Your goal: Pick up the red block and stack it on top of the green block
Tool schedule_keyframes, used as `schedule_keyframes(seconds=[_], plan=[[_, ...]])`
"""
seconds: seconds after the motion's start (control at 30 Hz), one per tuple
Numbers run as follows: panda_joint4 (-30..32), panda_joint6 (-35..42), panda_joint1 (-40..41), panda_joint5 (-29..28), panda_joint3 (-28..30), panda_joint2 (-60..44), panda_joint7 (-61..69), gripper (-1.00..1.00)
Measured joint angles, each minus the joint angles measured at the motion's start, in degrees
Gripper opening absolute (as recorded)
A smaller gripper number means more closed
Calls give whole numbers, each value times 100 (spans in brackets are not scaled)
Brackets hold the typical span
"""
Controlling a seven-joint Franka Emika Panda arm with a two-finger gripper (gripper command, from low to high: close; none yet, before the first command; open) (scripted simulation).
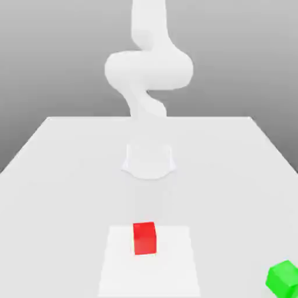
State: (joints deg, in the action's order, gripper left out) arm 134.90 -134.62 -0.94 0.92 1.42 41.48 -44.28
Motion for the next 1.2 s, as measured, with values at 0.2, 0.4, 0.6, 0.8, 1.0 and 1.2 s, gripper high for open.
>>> schedule_keyframes(seconds=[0.2,0.4,0.6,0.8,1.0,1.2], plan=[[846,-794,-220,240,278,-1255,430,0],[1691,-1594,-348,348,384,-2524,764,0],[2567,-2493,-302,-21,408,-3872,770,0],[2528,-3465,-197,177,242,-5041,960,0],[2486,-3765,-88,273,108,-5398,1022,-100],[2544,-3376,-128,81,195,-4937,889,-100]])
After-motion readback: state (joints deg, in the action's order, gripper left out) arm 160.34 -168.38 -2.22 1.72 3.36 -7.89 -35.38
